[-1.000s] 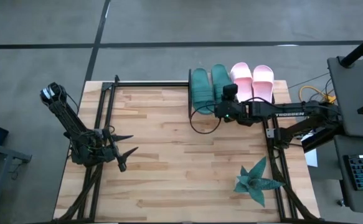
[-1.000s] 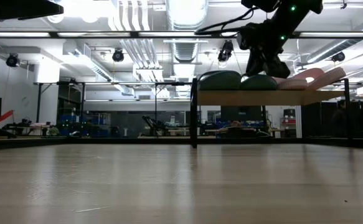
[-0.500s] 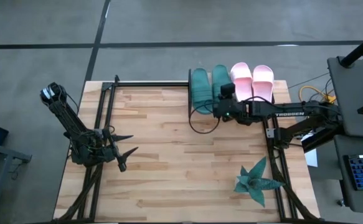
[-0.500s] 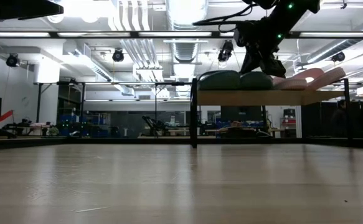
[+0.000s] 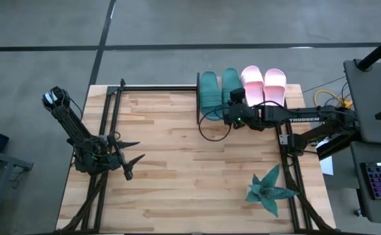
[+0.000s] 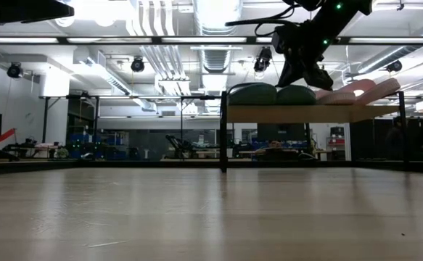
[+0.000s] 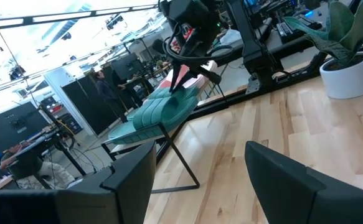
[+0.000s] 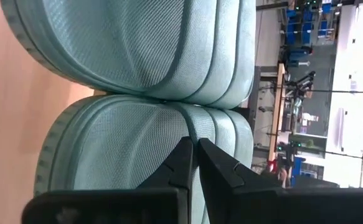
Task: Pick and place slides into the shelf
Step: Adjust the right green slipper, then adjust the left pink slipper
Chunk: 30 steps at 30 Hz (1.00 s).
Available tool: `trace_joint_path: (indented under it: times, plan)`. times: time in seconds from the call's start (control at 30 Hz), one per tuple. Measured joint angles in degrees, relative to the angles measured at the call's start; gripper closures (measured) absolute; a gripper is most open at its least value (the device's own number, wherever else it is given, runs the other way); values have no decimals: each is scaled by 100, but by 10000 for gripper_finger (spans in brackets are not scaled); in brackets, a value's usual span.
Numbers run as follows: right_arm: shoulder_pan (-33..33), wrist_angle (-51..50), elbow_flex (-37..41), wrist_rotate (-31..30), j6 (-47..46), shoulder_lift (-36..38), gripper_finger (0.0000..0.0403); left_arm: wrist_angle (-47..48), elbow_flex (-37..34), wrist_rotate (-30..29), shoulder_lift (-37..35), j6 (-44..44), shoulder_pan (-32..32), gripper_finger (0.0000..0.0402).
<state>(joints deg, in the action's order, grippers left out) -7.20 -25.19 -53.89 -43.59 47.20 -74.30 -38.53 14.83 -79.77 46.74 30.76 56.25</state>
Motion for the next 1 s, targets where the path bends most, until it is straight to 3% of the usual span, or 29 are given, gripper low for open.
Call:
trace_joint_path:
  times: [0.3,0.73,1.0]
  plan:
    - [4,-256,-2,9,-26,4,385,1,0,0,0,0,0,171]
    - [105,-293,-21,74,-221,4,248,1,0,0,0,-2,0,171]
    - [264,-508,-554,39,-559,33,218,1,0,-1,0,-2,0,171]
